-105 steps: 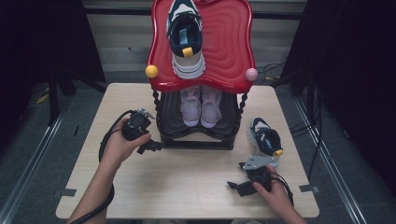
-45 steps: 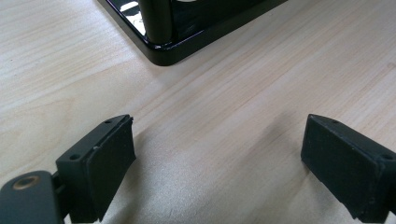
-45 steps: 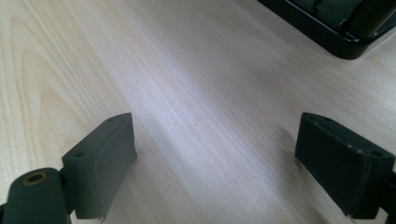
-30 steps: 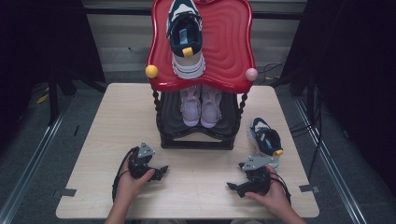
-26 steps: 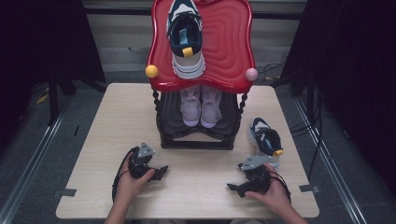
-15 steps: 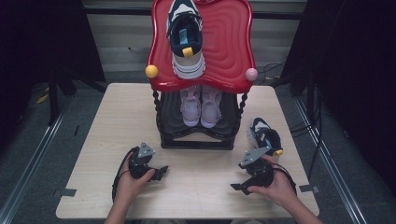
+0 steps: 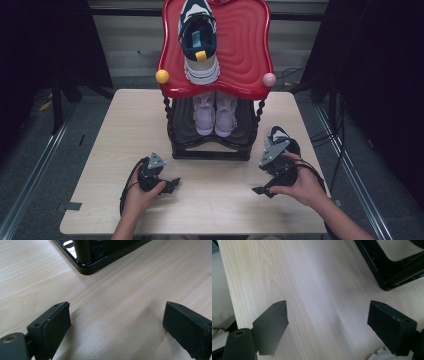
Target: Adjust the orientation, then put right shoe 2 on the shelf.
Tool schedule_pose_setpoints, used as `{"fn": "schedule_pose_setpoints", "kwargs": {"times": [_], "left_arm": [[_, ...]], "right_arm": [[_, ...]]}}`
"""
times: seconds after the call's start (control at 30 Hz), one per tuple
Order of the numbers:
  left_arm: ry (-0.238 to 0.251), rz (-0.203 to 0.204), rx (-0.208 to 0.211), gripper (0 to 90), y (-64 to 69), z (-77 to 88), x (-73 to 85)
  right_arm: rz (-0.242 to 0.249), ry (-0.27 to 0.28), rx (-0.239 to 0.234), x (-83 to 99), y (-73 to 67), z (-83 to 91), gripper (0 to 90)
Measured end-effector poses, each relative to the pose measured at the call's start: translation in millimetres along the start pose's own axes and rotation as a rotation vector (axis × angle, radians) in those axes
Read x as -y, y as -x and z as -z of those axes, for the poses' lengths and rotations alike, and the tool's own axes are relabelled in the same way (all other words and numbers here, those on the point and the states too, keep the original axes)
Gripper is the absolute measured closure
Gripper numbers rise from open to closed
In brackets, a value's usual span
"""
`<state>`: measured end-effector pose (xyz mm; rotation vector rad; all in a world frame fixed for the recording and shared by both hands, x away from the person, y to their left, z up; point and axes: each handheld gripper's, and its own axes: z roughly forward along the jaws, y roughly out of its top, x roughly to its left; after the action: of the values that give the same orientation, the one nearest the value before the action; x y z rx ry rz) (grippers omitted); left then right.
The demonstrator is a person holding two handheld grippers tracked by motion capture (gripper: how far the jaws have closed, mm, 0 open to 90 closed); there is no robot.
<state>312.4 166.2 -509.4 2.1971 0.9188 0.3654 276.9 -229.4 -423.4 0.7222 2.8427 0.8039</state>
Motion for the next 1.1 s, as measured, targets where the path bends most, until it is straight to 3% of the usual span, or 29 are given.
{"fn": "schedule_pose_setpoints", "kwargs": {"times": [0.1, 0.23, 0.43, 0.73, 0.83, 0.97, 1.1], "left_arm": [[0.0, 0.0, 0.0, 7.2, 0.0, 0.0, 0.0], [0.0, 0.001, 0.001, 7.1, 0.0, -0.1, 0.0], [-0.001, 0.0, 0.001, 7.1, -0.1, -0.1, 0.0], [0.001, 0.004, 0.002, 6.2, -0.1, -0.9, -0.4], [0.0, 0.008, 0.003, 6.2, 0.1, -0.9, -0.3], [0.0, 0.004, 0.002, 6.2, -0.1, -1.0, -0.3], [0.0, 0.004, 0.002, 6.2, -0.1, -0.9, -0.3]], "right_arm": [[-0.006, 0.032, 0.033, 2.3, 6.0, 9.4, 16.5], [-0.055, 0.066, 0.081, 7.0, 13.2, 27.5, 17.0], [-0.076, 0.079, 0.15, 18.3, 23.6, 47.4, 18.1], [-0.116, 0.063, 0.194, 41.0, 32.2, 48.2, 26.0], [-0.105, 0.05, 0.204, 46.5, 32.9, 45.5, 28.6], [-0.114, 0.052, 0.225, 48.7, 32.5, 45.7, 36.8], [-0.106, 0.037, 0.231, 47.5, 36.4, 43.1, 58.4]]}}
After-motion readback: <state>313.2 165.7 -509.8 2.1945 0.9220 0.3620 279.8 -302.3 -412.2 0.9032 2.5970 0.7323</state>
